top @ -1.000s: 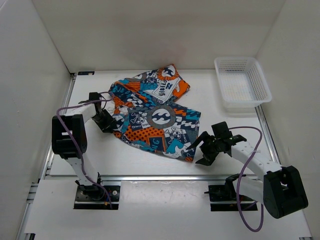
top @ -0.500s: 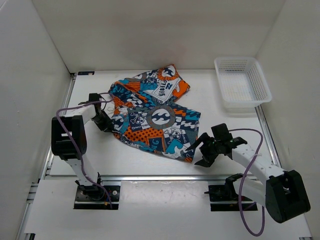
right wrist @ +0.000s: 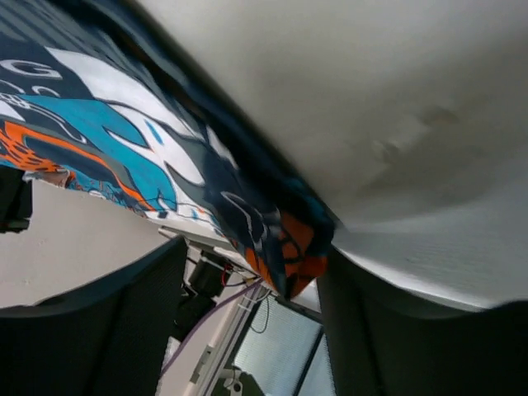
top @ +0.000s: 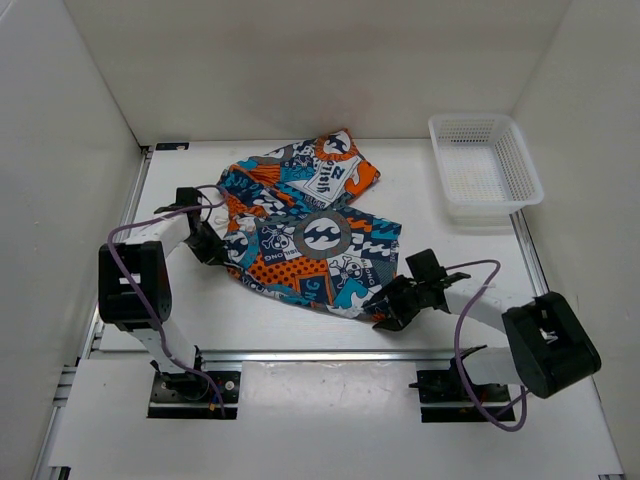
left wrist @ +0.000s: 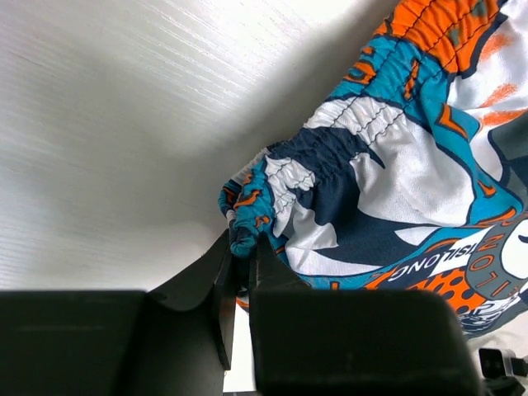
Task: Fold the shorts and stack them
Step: Flatten the shorts out
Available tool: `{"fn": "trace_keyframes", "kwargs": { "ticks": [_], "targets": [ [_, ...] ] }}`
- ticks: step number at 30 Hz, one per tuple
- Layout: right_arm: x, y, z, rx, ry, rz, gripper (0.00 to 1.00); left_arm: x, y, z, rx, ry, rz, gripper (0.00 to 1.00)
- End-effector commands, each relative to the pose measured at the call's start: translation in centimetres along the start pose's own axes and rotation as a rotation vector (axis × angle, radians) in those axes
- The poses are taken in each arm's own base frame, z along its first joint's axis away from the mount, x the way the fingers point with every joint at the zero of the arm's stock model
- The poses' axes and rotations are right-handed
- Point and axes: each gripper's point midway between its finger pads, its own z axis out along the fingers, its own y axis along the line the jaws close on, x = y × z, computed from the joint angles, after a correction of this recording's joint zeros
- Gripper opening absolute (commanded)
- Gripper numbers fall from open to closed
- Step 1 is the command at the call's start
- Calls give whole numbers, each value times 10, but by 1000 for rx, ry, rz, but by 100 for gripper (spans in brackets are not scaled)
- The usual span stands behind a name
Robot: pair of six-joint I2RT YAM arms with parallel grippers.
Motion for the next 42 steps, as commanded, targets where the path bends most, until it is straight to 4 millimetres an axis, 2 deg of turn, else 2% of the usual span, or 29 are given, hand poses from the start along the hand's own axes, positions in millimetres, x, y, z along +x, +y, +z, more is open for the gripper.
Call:
{"fn": "trace_keyframes", "kwargs": {
  "ticks": [1,3,6,7,8,9,10,11,13,14,15,17,18,20,21,22,23,25,26,27,28,30,31,33,34,35,37,38,42],
  "targets": [
    [-12,14,9,-20,-41,-6,62,0,-8,-12,42,-21,13,10],
    [-19,15,11,-12,-80,-5,55,0,-10,-14,55,-23,15,10],
    [-33,14,8,23,-149,-17,20,2,-12,-18,64,-18,15,10],
    [-46,27,0,1,-209,-35,0,1,-13,-20,71,-26,17,10],
    [-51,25,-5,33,-233,-43,0,-1,-16,-22,83,-28,19,10],
    [-56,35,-15,14,-269,-108,0,-4,-20,-32,97,-47,22,10],
    [-64,59,-31,-26,-317,-141,0,-3,-23,-39,105,-41,23,10],
    [-67,68,-41,-31,-355,-175,0,-7,-27,-47,113,-52,34,10],
    [-83,83,-71,-31,-473,-249,0,-24,-44,-78,158,-118,58,10],
    [-85,94,-84,-43,-511,-282,0,-21,-47,-90,157,-111,65,10],
    [-89,119,-114,-94,-572,-305,0,-34,-64,-115,198,-165,96,10],
    [-96,141,-145,-118,-662,-386,0,-39,-80,-150,241,-216,119,10],
    [-91,167,-178,-168,-723,-451,0,-45,-93,-181,269,-263,149,10],
    [-89,189,-214,-217,-806,-504,0,-45,-106,-213,307,-303,170,10],
    [-84,199,-234,-246,-848,-535,0,-43,-113,-231,336,-321,185,10],
    [-75,216,-271,-295,-922,-590,0,-39,-123,-262,376,-360,222,10],
    [-71,225,-288,-320,-960,-614,0,-37,-128,-275,394,-376,235,10],
    [-54,231,-329,-373,-1041,-690,0,-26,-145,-322,479,-451,295,10],
    [-39,237,-363,-437,-1104,-715,0,-16,-145,-338,501,-463,312,10],
    [-33,238,-378,-457,-1139,-733,0,-5,-152,-353,538,-476,344,10],
    [-26,237,-394,-480,-1175,-749,0,2,-157,-380,593,-519,357,10],
    [-6,232,-439,-543,-1278,-779,0,18,-162,-405,659,-542,397,10],
    [5,227,-457,-572,-1317,-804,0,31,-166,-428,725,-562,424,10],
    [20,222,-485,-618,-1378,-815,0,52,-166,-450,803,-555,458,10],
    [33,215,-509,-652,-1420,-811,0,57,-165,-460,834,-563,469,10],
    [40,213,-521,-671,-1448,-826,0,65,-163,-482,893,-595,489,10],
    [53,207,-546,-714,-1495,-817,0,76,-163,-502,962,-600,513,10],
    [68,200,-570,-759,-1541,-814,0,83,-159,-525,1017,-642,532,10],
    [89,194,-604,-822,-1592,-817,0,99,-154,-563,1125,-683,555,10]
  ]
}}
